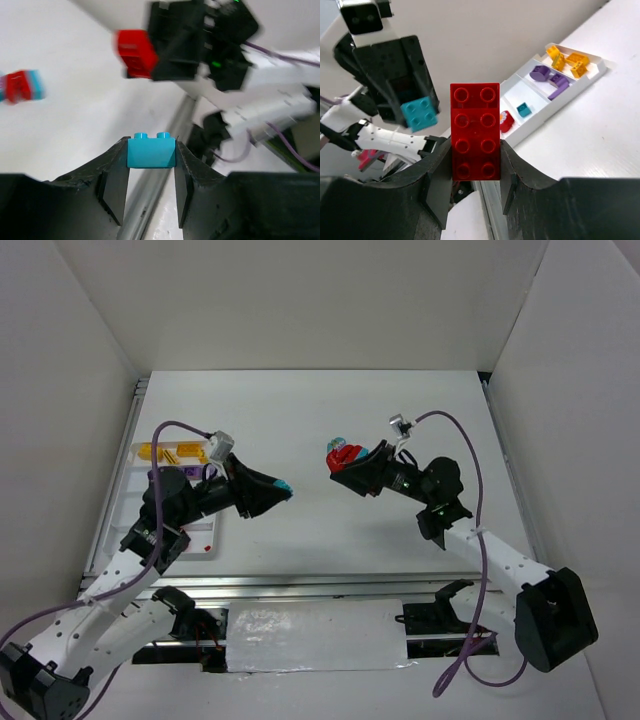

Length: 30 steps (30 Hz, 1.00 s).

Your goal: Sort the legos into containers by color

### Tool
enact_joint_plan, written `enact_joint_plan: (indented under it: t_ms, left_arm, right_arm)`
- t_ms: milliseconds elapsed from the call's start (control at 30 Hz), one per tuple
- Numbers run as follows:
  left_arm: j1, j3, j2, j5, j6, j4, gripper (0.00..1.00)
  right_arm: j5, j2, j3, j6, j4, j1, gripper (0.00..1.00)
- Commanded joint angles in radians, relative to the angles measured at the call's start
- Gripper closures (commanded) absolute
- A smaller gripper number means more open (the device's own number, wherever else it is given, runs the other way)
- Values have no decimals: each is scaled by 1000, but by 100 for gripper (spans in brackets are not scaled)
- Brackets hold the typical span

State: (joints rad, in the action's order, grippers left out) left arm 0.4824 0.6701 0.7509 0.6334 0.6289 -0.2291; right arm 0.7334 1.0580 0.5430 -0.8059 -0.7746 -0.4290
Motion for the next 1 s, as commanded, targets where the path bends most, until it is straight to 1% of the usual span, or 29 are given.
enact_joint_plan:
  t_ms: [0,33,67,100,133,167,200,233,267,333,367,467,567,667,700,767,800,867,900,933,967]
  left_arm:
    - [-8,92,31,-330,-54,178,100]
    - [-16,120,54,-483,-29,335,100]
    - [-60,184,127,-775,59,426,100]
    - [-102,218,178,-864,105,521,100]
    - [-160,242,288,-903,174,654,100]
    - [-295,262,339,-893,204,697,100]
    - [-356,257,378,-873,231,720,100]
    - [-408,243,424,-867,292,735,100]
    - [-469,200,430,-894,320,729,100]
    - [-505,154,420,-942,380,705,100]
    - [-508,131,416,-993,391,692,100]
    - [-527,129,430,-1078,416,711,100]
    - [-570,123,462,-1103,431,737,98]
    - [-590,88,469,-1084,422,691,87]
    - [-594,88,475,-1087,422,691,78]
    - [-602,91,481,-1095,427,694,66]
    - [-611,89,481,-1088,427,689,48]
    - [-617,88,479,-1072,428,676,33]
    - [-620,103,481,-1074,433,688,8]
    - [-622,115,482,-1074,437,701,1]
    - [-622,135,481,-1071,437,723,1]
  right_arm:
    - [-31,22,34,46,-10,7,100]
    - [-96,29,55,65,38,7,100]
    - [-120,46,60,77,84,6,100]
    - [-127,60,63,74,86,7,100]
    - [-117,74,67,74,77,7,100]
    - [-103,98,74,73,72,7,100]
    - [-88,109,81,71,74,7,100]
    - [-77,125,95,70,78,7,100]
    - [-66,129,101,74,99,4,100]
    - [-60,132,118,88,144,6,100]
    - [-55,129,121,97,155,6,100]
    - [-36,131,127,100,166,3,100]
    - [-13,142,130,91,153,1,100]
    - [7,154,140,86,150,-2,100]
    - [9,154,141,86,155,-5,100]
    - [9,158,150,91,167,-17,100]
    - [11,161,155,100,184,-22,100]
    - [8,181,185,120,219,-43,100]
    - [0,194,201,157,280,-72,100]
    - [-15,209,254,183,326,-94,100]
    - [-63,250,290,239,434,-120,100]
